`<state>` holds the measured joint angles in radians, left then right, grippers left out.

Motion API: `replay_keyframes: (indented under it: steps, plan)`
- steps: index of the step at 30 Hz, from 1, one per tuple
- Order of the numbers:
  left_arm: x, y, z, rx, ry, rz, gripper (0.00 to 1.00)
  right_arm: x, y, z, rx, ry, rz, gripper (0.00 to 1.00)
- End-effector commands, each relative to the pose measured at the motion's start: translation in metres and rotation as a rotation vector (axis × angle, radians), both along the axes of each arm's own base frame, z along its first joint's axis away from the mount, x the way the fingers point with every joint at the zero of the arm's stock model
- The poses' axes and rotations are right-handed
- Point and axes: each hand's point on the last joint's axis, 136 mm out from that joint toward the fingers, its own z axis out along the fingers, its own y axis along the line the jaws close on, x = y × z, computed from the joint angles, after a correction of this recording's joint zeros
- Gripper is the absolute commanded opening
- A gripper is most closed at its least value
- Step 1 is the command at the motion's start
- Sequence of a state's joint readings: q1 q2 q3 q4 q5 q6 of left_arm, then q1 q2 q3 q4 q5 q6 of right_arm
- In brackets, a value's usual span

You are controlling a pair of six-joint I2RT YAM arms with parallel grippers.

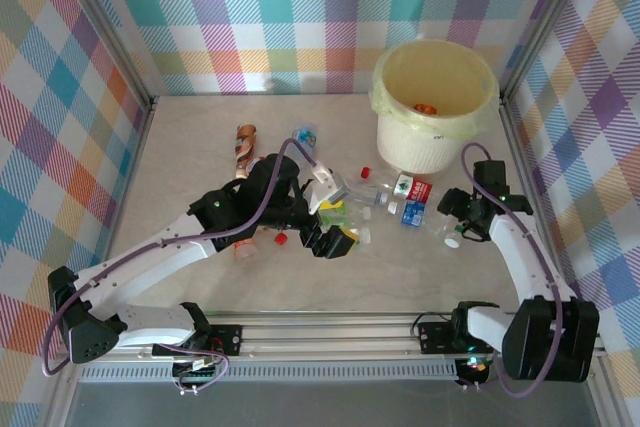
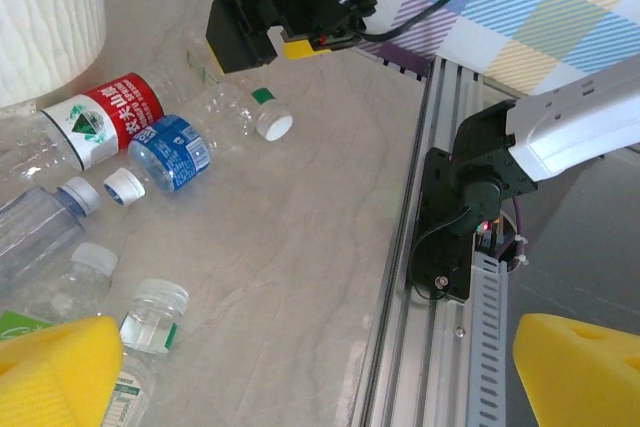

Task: Put the plastic bottles in the bin

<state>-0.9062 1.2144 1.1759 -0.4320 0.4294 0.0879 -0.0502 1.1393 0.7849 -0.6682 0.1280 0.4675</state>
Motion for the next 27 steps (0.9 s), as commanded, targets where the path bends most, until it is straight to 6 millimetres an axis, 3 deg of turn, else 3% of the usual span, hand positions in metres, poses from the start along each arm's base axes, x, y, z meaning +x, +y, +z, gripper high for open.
replay_keyframes:
  steps: [1, 5, 11, 27]
  plan:
    - [0.003, 0.001, 0.006, -0.041, -0.011, 0.025, 1.00, 0.016, -0.004, -0.007, 0.015, -0.038, -0.004, 0.87]
    - [0.016, 0.008, 0.005, -0.073, -0.043, 0.120, 1.00, 0.030, -0.014, -0.024, 0.015, -0.027, -0.023, 0.87]
    - [0.022, 0.012, 0.008, -0.112, -0.090, 0.163, 1.00, 0.048, -0.022, -0.032, -0.020, -0.010, -0.008, 0.87]
    - [0.021, 0.007, -0.001, -0.075, -0.063, 0.137, 1.00, 0.063, -0.040, -0.055, -0.052, 0.042, -0.024, 0.82]
